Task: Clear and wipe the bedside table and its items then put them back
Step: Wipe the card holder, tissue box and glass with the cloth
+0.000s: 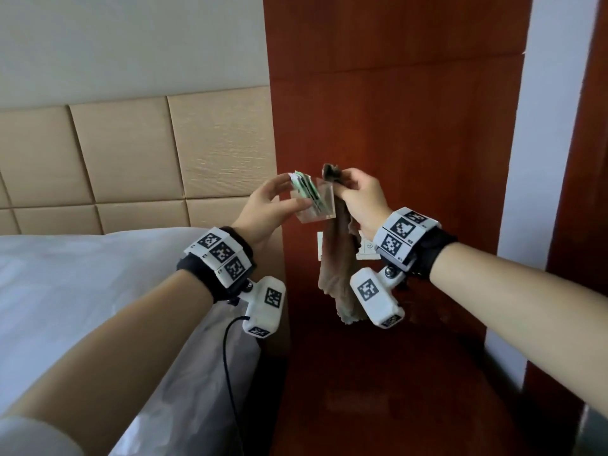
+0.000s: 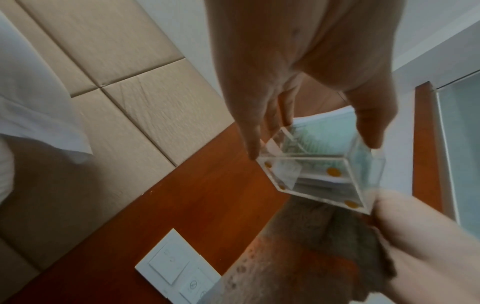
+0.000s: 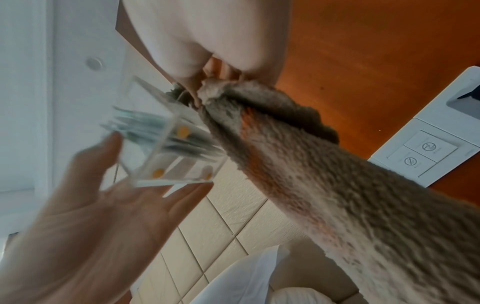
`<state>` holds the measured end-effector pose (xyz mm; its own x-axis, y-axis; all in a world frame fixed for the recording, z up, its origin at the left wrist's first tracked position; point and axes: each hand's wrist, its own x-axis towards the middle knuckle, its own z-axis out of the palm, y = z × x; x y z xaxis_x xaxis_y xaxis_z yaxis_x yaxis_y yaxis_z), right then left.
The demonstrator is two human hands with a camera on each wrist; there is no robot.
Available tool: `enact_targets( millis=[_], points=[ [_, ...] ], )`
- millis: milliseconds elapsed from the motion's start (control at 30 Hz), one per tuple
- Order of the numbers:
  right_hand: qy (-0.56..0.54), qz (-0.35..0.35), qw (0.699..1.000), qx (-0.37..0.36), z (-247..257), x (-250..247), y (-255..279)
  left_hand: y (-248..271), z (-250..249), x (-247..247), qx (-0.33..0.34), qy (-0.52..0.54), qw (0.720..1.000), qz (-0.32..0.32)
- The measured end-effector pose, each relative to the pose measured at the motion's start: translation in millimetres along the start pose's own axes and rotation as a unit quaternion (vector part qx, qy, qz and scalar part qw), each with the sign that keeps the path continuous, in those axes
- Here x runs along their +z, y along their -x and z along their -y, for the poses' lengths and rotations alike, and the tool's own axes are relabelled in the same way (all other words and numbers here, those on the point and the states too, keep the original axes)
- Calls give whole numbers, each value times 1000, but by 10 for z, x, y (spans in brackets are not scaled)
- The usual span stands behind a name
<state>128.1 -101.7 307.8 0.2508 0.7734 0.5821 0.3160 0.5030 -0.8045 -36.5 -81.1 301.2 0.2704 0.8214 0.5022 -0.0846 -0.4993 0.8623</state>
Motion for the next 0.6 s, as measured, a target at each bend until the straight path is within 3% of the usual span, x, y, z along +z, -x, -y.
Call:
enact_targets(
  millis=[267,600],
  points=[
    [-6,15,1000,-2,-53,-114,30,-196,134,43,-14,39,999,-12],
    [-4,-7,1000,20,-124,-105,-76,-14,53,37,-30,92,991,92]
  ],
)
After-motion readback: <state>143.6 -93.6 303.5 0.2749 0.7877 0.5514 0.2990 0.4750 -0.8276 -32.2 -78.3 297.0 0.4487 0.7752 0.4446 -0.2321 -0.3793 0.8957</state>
